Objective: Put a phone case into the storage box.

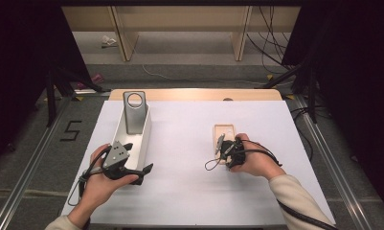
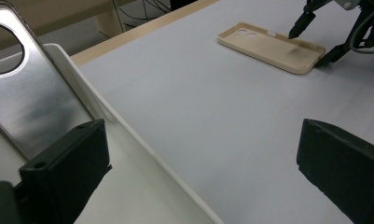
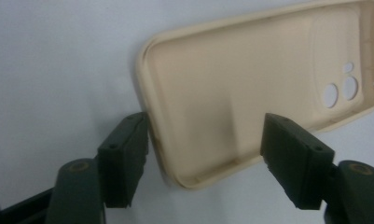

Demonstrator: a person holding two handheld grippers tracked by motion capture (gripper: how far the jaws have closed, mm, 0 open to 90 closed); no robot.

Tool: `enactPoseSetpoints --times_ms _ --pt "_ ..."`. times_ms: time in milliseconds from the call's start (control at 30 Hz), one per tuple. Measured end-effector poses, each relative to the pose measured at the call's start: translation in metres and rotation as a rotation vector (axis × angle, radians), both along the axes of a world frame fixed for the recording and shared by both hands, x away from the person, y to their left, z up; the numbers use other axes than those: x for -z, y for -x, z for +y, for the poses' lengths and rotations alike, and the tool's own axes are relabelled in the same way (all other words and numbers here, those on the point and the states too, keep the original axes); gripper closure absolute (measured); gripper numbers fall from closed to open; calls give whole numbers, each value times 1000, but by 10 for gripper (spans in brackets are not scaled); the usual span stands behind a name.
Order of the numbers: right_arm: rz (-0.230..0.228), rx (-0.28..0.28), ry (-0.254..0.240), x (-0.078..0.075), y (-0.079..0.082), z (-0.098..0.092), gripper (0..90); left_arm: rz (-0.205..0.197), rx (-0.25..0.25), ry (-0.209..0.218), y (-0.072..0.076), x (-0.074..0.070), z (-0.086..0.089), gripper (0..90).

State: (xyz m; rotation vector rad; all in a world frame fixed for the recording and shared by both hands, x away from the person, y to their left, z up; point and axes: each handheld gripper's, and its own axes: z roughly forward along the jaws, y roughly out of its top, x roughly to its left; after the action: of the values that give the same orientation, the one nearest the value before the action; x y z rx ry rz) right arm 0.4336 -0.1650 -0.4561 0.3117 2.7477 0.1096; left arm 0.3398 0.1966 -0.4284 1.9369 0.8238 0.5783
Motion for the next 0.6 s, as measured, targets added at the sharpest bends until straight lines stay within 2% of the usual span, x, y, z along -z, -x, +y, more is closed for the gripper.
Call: enactPoseSetpoints --times_ms 67,233,533,600 --pt "18 -21 7 0 1 1 426 0 0 1 0 0 0 22" --pt "48 -57 27 0 3 5 537 0 1 0 0 0 -1 22" --pt "53 -81 75 -1 5 11 582 1 6 6 1 0 -2 25" --pt "58 -83 72 0 5 11 610 2 6 5 1 0 -2 25"
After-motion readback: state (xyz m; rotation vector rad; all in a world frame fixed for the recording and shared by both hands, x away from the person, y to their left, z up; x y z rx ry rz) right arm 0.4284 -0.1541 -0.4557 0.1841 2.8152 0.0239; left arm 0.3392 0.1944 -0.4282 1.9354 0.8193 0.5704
